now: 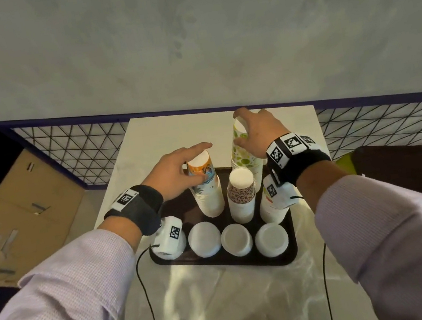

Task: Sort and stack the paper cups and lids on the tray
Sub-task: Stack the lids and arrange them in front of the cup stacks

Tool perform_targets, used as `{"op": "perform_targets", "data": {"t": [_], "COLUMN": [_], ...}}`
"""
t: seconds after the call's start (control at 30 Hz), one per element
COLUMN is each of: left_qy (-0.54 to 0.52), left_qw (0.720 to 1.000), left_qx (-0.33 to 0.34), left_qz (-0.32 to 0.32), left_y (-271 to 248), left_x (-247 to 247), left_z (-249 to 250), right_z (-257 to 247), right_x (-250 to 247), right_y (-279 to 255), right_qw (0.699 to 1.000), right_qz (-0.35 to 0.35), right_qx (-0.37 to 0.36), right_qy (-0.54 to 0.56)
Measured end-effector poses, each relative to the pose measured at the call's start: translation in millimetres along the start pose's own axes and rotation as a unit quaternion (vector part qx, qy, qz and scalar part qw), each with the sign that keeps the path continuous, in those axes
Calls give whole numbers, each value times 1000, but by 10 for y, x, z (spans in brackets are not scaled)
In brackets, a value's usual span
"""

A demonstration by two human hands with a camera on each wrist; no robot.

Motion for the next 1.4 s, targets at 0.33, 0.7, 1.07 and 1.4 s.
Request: {"op": "perform_targets", "data": {"t": [0.33, 0.7, 1.07, 1.4], "left_qy": [-25, -120, 29, 119], "left_qw": [1000, 984, 999, 992], "left_qx": [2, -14, 17, 29], "left_qz": [-14, 132, 17, -19], "left_y": [-83, -69, 652, 783], "left_x": [-6, -344, -462, -336], "left_z": [-45, -51, 385, 421], "right_z": [-459, -556, -628, -574], "right_x": [309, 209, 149, 373], "right_y": [157, 16, -771, -834], "right_qw": [999, 996, 984, 983], "right_qz": [-37, -55, 68, 17], "right_qx": [-34, -43, -147, -164], "right_qy": [20, 51, 80, 78]}}
Point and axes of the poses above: each hand's wrist, its own y-axis towards the middle knuckle, its own x-axis out of the palm, z = x × y, the point moved 6 cm from there along y, towards the middle knuckle, and after that the axes turned 14 degrees about y, right-handed, at the moved point
